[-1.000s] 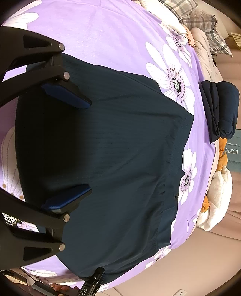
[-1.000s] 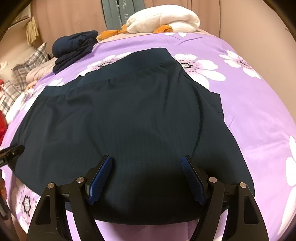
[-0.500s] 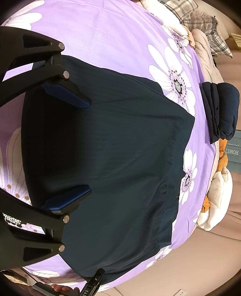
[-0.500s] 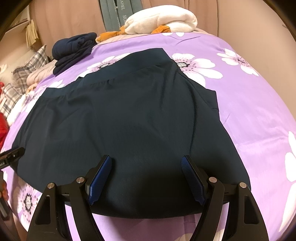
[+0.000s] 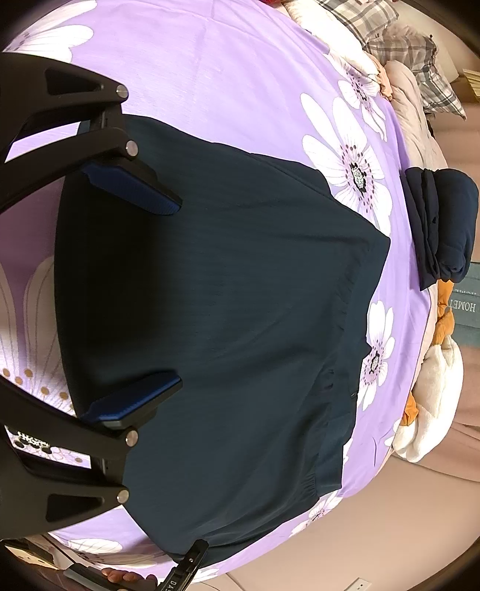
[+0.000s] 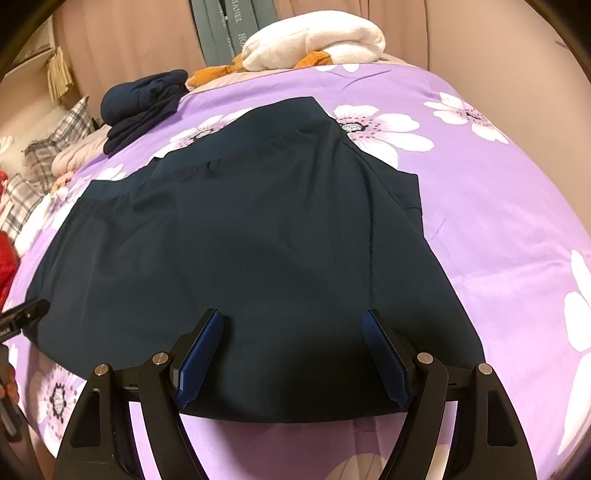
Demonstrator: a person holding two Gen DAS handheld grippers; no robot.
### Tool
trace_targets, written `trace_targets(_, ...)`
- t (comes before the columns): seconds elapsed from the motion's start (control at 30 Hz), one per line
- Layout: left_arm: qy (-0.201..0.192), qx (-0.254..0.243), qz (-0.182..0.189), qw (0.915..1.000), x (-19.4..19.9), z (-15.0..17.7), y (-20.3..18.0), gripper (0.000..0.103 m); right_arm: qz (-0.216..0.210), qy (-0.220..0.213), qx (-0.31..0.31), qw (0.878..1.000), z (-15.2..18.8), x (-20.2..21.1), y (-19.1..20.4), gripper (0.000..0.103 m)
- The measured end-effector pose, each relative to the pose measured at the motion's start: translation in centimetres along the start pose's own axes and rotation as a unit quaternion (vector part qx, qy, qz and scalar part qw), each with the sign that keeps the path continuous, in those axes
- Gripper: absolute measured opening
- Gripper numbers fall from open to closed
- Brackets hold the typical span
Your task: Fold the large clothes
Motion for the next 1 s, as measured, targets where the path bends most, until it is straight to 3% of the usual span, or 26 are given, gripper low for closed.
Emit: trace_targets(1.0, 0.028, 0.021, -0.013, 0.9993, 0.5, 0.7, 1.2, 0.089, -0.004, -0.014, -0.009, 1.000, 0.8, 1.1, -0.6, 0.078)
Point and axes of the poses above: each gripper's, at about its wrist camera, not at the fingertips, and x roughly against the way its jaws point, y to its left, z to its underside, the point moved 9 cm from there along -x, roughly the way its jaws point, and after that the axes turned 15 degrees about -z, right-handed, at the moved point
